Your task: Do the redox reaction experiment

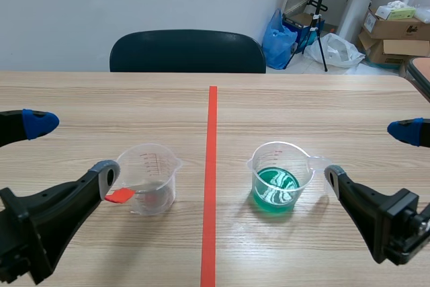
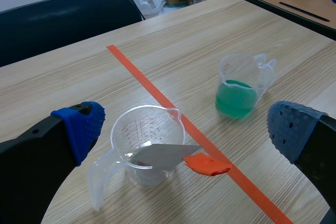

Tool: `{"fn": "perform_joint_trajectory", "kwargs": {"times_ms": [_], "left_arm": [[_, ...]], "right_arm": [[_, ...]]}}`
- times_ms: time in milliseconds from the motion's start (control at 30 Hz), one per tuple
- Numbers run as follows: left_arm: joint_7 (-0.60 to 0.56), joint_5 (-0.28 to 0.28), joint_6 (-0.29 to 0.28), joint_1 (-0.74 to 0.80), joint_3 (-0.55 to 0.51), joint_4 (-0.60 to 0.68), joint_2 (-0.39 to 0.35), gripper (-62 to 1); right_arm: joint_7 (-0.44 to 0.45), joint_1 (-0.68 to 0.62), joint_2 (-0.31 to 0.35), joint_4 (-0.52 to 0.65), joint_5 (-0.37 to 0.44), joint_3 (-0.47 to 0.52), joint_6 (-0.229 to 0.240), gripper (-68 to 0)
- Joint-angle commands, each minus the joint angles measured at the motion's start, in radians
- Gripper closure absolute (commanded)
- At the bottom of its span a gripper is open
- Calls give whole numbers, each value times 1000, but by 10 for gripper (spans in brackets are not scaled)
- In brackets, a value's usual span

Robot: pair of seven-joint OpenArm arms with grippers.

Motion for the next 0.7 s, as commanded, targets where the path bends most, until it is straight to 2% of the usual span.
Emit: {"fn": "perform_joint_trajectory", "kwargs": {"times_ms": [0, 167, 600, 667], "left_arm": [[-17, -6, -3, 2, -5, 7, 0, -623], [-17, -6, -3, 2, -5, 7, 0, -623], [-18, -6, -3, 2, -5, 7, 0, -623], [-18, -6, -3, 2, -5, 7, 0, -623]], "right_arm": [[8, 11, 11, 16, 6, 4, -3, -623], [8, 11, 11, 16, -20, 4, -3, -623], [10, 11, 11, 16, -26, 4, -2, -623], [17, 14, 11, 16, -44, 4, 10, -623]]}}
